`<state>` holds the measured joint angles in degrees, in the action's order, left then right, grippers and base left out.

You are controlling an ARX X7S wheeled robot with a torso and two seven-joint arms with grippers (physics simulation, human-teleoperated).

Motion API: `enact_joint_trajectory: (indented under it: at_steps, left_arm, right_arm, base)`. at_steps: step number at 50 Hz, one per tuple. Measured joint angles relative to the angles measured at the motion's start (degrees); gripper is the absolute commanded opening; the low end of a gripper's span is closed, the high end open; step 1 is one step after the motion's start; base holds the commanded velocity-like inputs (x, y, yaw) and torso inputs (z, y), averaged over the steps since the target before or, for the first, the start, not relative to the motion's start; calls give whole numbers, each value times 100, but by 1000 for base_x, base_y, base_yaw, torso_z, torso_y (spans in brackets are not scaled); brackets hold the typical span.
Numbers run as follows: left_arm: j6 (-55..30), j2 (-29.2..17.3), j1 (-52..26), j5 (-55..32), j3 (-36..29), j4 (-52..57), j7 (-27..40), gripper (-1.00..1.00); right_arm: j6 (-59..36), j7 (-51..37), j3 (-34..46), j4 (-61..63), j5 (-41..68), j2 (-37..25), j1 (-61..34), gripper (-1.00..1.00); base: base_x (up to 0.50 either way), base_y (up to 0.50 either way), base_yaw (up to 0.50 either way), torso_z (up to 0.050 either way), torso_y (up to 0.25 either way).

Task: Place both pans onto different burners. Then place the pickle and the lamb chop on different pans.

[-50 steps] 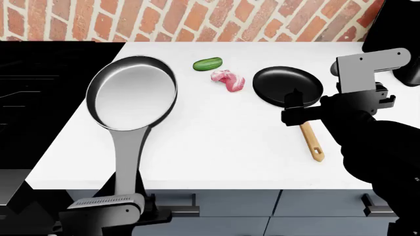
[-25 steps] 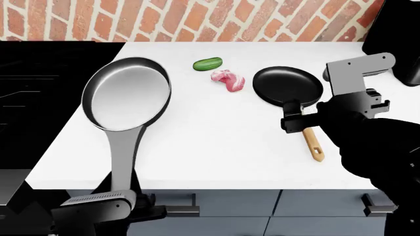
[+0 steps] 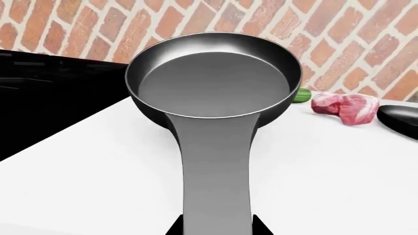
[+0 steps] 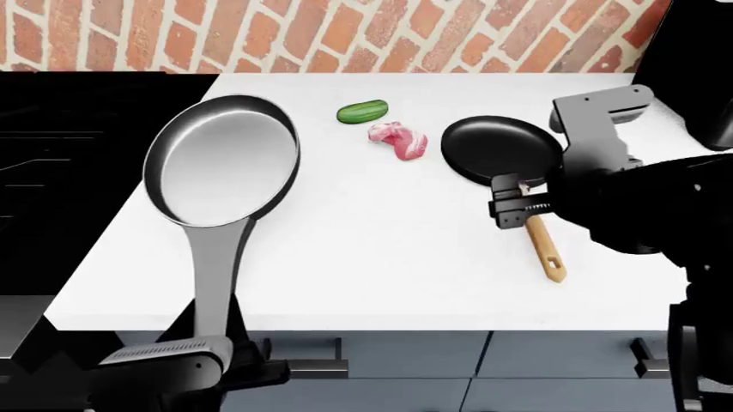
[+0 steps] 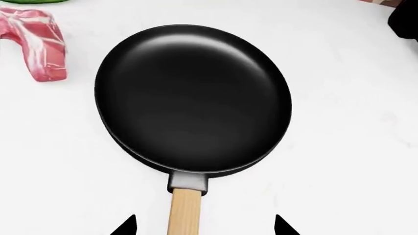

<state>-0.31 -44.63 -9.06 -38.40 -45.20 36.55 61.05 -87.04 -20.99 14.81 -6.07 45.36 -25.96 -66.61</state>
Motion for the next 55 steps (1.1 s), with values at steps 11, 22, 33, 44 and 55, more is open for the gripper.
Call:
enact_joint_trajectory:
  at_steps: [11,22,33,44,55]
  left_arm:
    - [-14,11,-7,7,-5,22,-22,-100]
    - [-40,30,-24,7,-11,33,-39,-100]
    - [-51,34,-24,11,-9,42,-51,-100]
    - [-95,54,-60,-8,-10,52,-67,-100]
    - [-121,62,-73,-4,-12,83,-71,-100]
  right_arm:
    - [109,200,299,-724,-106,46,-283,100]
    - [48,299,385,-1054,-37,66,-318,100]
    - [57,383,372,-1212,13,66,-360,100]
    - [78,536,343,-1343,169,86,-379,-100]
    - [-44,292,139,-1245,260,53,-313,-100]
  base:
    - [0,0,0,0,1]
    - [0,0,0,1,2]
    - [0,0,0,0,0]
    - [0,0,-1,0,0]
    - [-1,0,-1,0,1]
